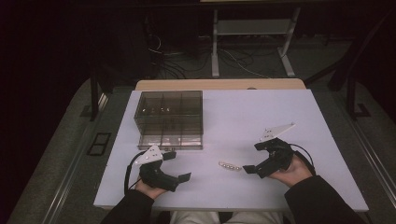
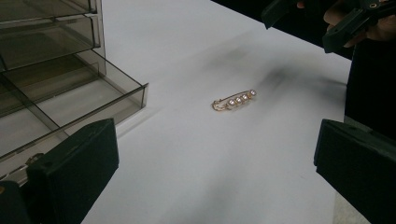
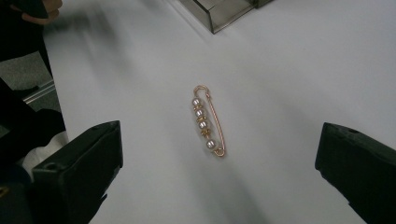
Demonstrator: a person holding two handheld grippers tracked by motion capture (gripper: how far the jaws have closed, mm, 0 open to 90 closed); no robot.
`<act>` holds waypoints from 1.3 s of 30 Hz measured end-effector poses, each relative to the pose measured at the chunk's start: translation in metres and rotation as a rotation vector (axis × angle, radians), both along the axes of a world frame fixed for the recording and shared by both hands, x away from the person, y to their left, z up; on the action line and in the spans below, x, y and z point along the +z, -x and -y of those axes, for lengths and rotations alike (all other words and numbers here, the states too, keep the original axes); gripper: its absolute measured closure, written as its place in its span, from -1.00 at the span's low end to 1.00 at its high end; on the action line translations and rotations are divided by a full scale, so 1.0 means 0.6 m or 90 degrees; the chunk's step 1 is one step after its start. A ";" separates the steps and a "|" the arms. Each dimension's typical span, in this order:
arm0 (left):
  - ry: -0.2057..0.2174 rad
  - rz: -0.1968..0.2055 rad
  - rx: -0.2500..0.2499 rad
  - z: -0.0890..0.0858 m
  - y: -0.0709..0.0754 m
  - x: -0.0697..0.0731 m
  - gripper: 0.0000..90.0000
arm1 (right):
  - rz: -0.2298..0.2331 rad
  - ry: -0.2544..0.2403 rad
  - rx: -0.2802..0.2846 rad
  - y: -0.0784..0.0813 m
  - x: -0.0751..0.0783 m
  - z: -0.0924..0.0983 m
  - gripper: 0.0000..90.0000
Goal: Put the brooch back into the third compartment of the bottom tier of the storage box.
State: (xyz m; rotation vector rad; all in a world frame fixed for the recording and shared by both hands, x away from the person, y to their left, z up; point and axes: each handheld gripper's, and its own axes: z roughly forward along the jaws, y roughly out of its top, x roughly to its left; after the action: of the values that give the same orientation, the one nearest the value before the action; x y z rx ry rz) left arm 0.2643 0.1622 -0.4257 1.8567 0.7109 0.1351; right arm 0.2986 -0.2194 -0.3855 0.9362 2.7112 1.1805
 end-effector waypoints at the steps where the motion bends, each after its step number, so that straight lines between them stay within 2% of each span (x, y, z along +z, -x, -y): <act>1: 0.000 0.000 0.000 0.000 0.000 0.000 -1.00 | -0.002 0.002 0.000 0.000 0.000 -0.002 -0.99; 18: -0.001 -0.002 -0.002 0.000 0.000 -0.001 -1.00 | -0.012 0.025 0.041 -0.020 -0.007 -0.045 -0.99; 39: 0.001 -0.002 -0.002 0.001 0.000 -0.001 -1.00 | -0.028 0.039 0.068 -0.040 -0.029 -0.076 -0.99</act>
State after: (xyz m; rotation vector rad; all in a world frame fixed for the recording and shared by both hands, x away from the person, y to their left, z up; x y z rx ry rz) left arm 0.2644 0.1618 -0.4261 1.8564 0.7100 0.1295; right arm 0.3227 -0.1739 -0.4029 0.8288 2.8466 1.0992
